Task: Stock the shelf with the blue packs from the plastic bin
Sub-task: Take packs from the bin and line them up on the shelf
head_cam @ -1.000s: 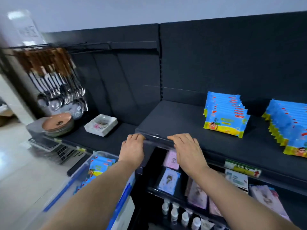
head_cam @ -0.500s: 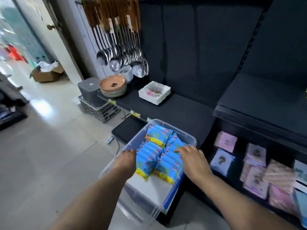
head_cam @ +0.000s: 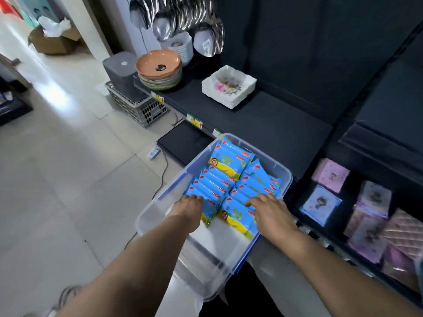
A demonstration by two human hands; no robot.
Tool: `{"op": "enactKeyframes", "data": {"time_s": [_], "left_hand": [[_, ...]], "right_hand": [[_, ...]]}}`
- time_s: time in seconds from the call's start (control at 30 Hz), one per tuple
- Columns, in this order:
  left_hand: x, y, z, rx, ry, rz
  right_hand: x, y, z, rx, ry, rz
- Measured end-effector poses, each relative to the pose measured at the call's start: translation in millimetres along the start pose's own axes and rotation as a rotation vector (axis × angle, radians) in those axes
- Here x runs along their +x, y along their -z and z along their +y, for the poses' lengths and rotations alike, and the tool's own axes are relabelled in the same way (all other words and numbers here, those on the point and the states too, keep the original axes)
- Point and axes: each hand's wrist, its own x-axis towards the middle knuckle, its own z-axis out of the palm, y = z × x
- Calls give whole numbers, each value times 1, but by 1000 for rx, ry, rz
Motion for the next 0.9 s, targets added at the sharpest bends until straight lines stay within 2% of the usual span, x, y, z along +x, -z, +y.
{"op": "enactKeyframes", "data": {"time_s": [0.23, 0.33, 0.47, 0.7, 0.77, 0.83, 0.9], "left_hand": [[47, -17, 10, 213, -130, 99], [54, -30, 7, 272, -131, 123], [63, -39, 5, 313, -126, 197], [71, -43, -4, 322, -214, 386], [65, -37, -4, 272, -171, 344], [51, -31, -5, 217, -54, 189], [36, -32, -7, 168, 82, 106]], "right_hand": [[32, -4, 21, 48, 119, -111], [42, -6, 30, 74, 147, -127], [51, -4, 39, 137, 161, -117], [63, 0, 49, 109, 145, -146], [67, 1, 45, 103, 140, -180], [71, 0, 35, 110, 146, -218], [78, -2, 21, 130, 153, -254]]}}
